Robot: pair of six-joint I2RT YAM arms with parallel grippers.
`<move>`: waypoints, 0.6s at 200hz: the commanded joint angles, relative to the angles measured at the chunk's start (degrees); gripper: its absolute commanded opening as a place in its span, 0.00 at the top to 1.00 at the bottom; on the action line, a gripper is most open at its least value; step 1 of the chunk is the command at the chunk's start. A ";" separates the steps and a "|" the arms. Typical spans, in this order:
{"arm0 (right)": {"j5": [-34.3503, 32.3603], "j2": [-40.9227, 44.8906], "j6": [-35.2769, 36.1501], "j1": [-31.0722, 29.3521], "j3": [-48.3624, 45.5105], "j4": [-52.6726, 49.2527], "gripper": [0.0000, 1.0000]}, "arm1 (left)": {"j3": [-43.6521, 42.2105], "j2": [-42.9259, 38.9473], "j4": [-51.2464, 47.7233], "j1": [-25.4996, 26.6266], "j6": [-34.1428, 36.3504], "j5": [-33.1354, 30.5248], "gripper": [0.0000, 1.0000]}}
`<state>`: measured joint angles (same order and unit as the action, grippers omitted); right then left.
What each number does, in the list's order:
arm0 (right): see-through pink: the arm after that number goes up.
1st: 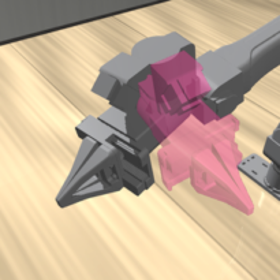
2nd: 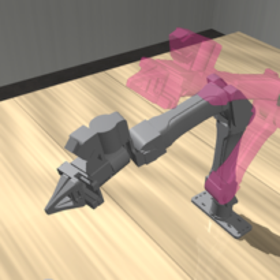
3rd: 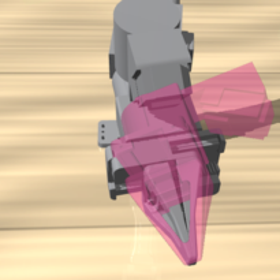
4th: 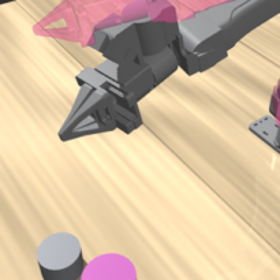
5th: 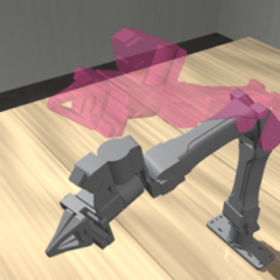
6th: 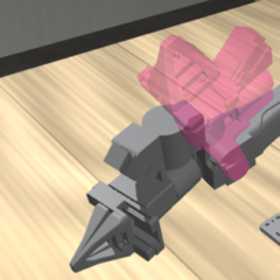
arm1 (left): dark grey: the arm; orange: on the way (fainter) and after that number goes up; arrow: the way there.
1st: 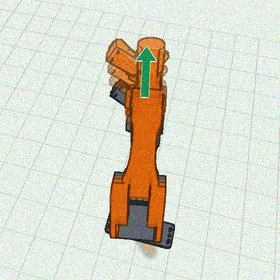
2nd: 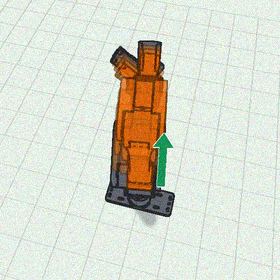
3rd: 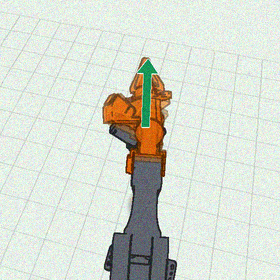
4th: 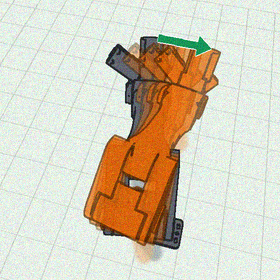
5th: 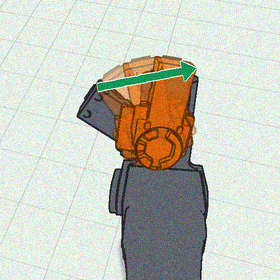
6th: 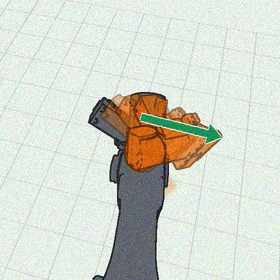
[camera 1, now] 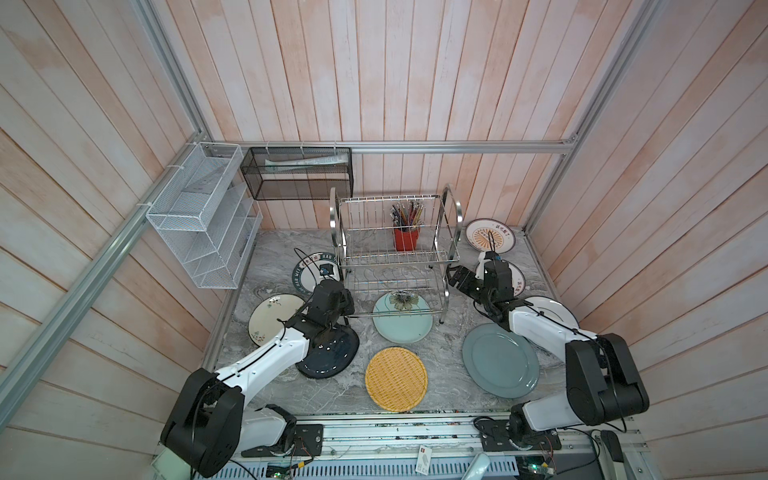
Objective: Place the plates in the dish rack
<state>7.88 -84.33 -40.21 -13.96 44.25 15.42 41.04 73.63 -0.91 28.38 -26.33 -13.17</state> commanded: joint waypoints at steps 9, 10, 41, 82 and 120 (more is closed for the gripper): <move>0.17 -0.56 -0.37 2.15 2.13 -0.47 0.09 | -0.39 -0.73 -4.50 1.58 -5.66 -0.14 1.00; 0.28 -0.56 -0.39 2.30 2.23 -0.52 0.09 | -0.36 -0.75 -4.57 1.63 -5.93 -0.21 1.00; 2.30 -0.57 0.49 5.52 4.11 -2.29 0.09 | 0.40 0.18 -6.23 4.39 -11.50 -4.03 1.00; 4.31 1.38 1.07 9.64 6.09 -4.94 0.09 | 2.80 4.07 -4.63 6.93 -13.92 -4.47 0.99; 4.86 5.53 1.14 10.79 5.17 -6.02 0.09 | 5.10 6.25 -3.52 7.92 -13.48 -3.77 0.95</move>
<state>11.31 -82.21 -40.18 -3.51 48.82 11.20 44.84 77.62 -3.09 35.57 -36.29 -20.40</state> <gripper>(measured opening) 0.913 0.158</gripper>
